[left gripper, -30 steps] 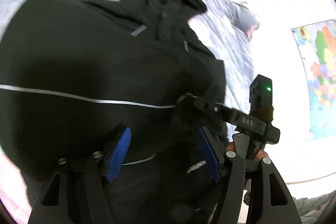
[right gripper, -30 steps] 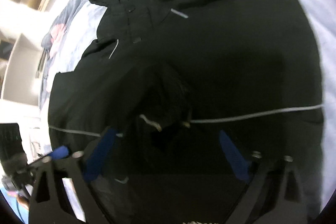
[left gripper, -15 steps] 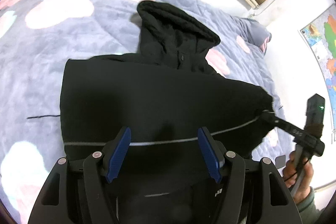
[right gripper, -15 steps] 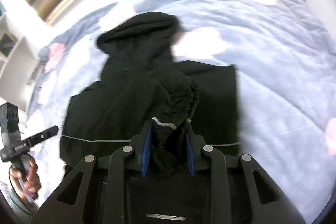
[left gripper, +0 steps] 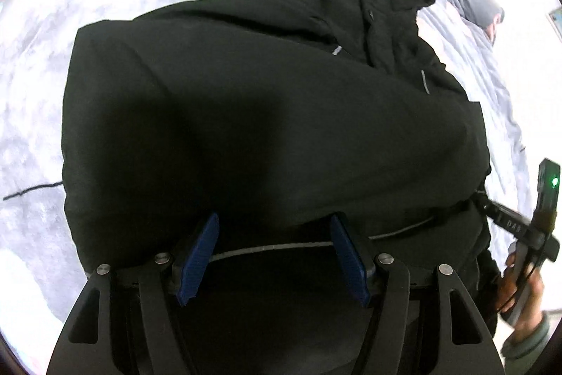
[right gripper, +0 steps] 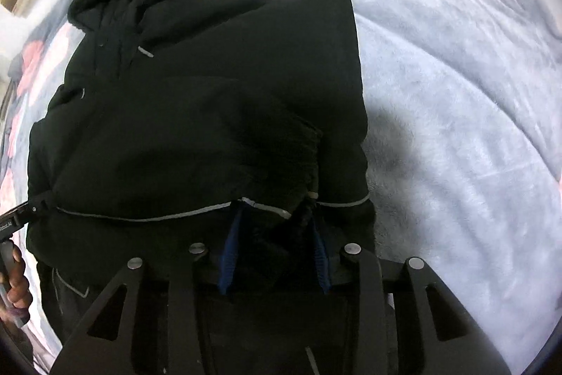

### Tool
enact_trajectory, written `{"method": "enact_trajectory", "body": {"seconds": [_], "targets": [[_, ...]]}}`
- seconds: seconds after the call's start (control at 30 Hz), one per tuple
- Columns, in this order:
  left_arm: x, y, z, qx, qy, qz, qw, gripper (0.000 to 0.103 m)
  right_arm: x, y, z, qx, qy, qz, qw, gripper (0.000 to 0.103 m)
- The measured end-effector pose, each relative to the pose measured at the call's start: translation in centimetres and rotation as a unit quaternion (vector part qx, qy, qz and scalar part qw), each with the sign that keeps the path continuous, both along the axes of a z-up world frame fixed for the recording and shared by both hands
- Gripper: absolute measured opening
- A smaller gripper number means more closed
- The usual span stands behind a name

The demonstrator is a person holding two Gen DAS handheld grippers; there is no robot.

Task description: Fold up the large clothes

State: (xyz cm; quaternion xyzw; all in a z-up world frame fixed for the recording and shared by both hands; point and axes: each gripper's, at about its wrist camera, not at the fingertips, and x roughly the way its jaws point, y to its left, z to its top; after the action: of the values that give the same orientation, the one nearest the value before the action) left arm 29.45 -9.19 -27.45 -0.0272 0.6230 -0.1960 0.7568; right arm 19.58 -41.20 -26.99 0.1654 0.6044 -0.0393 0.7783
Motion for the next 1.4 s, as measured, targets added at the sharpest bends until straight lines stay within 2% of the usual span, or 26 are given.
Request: {"method": "enact_trajectory", "body": {"seconds": [0.07, 0.13, 0.2, 0.23, 0.3, 0.37, 0.5, 0.6, 0.7, 0.77, 0.83, 0.9, 0.97, 1.03, 1.1, 1.17, 1.23, 1.4], "targets": [[-0.4, 0.1, 1.7, -0.002, -0.01, -0.003, 0.9999, 0.068, -0.2, -0.1, 1.7, -0.006, -0.002, 0.0, 1.0, 0.05], [-1.2, 0.7, 4.1, -0.022, -0.029, -0.004, 0.9993, 0.068, -0.8, 0.2, 4.3, -0.012, -0.029, 0.006, 1.0, 0.06], [-2.0, 1.3, 6.0, -0.041, -0.05, 0.001, 0.9979, 0.068, -1.2, 1.1, 7.1, -0.015, -0.068, 0.02, 0.997, 0.081], [-2.1, 1.8, 6.7, -0.046, -0.056, 0.006, 0.9973, 0.068, -1.2, 1.7, 7.9, -0.018, -0.081, 0.027, 0.996, 0.084], [-2.0, 2.7, 7.2, -0.043, -0.062, 0.022, 0.9969, 0.068, -0.3, 3.2, 8.0, -0.023, -0.087, 0.048, 0.995, 0.084], [-1.8, 3.5, 7.0, -0.037, -0.062, 0.037, 0.9967, 0.068, 0.9, 5.3, 6.5, -0.041, -0.07, 0.072, 0.994, 0.084], [-1.0, 5.5, 3.4, -0.011, -0.025, 0.081, 0.9963, 0.068, 2.2, 7.3, 2.1, -0.054, -0.027, 0.087, 0.994, 0.084], [-0.4, 5.3, 0.3, 0.015, -0.022, 0.071, 0.9971, 0.067, 2.9, 9.1, -1.0, -0.12, 0.014, 0.109, 0.987, 0.086], [-0.3, 3.2, 0.4, 0.073, -0.036, 0.046, 0.9956, 0.073, 4.1, 9.5, -0.8, -0.129, 0.034, 0.106, 0.985, 0.086], [-0.6, 2.1, 1.5, 0.094, -0.05, 0.035, 0.9937, 0.073, 4.3, 8.9, 0.8, -0.101, 0.031, 0.093, 0.99, 0.084], [-1.0, 1.5, 3.2, 0.065, -0.058, 0.027, 0.9959, 0.073, 4.4, 8.4, 3.0, -0.074, 0.005, 0.08, 0.994, 0.083], [-1.1, 0.8, 5.3, 0.008, -0.069, 0.024, 0.9973, 0.073, 4.6, 8.4, 5.6, -0.036, -0.043, 0.078, 0.995, 0.083], [-0.9, -0.3, 6.9, -0.026, -0.082, 0.018, 0.9962, 0.073, 5.6, 9.5, 6.9, -0.034, -0.073, 0.091, 0.993, 0.083], [-0.3, -1.8, 7.0, -0.04, -0.082, 0.008, 0.9958, 0.073, 6.7, 11.0, 6.6, -0.051, -0.077, 0.111, 0.99, 0.083], [0.3, -3.3, 5.8, -0.024, -0.072, 0.004, 0.9971, 0.073, 7.7, 12.2, 4.2, -0.085, -0.05, 0.122, 0.988, 0.08], [1.2, -4.3, 2.6, 0.005, -0.034, 0.005, 0.9994, 0.073, 8.6, 11.7, 0.1, -0.097, 0.013, 0.12, 0.988, 0.079], [1.6, -4.3, -0.1, 0.013, -0.019, 0.013, 0.9996, 0.074, 8.7, 10.5, -1.5, -0.068, 0.015, 0.107, 0.992, 0.079], [1.9, -4.6, 1.0, -0.001, -0.015, 0.024, 0.9996, 0.076, 8.6, 9.6, -1.3, -0.042, 0.004, 0.125, 0.991, 0.08]]}}
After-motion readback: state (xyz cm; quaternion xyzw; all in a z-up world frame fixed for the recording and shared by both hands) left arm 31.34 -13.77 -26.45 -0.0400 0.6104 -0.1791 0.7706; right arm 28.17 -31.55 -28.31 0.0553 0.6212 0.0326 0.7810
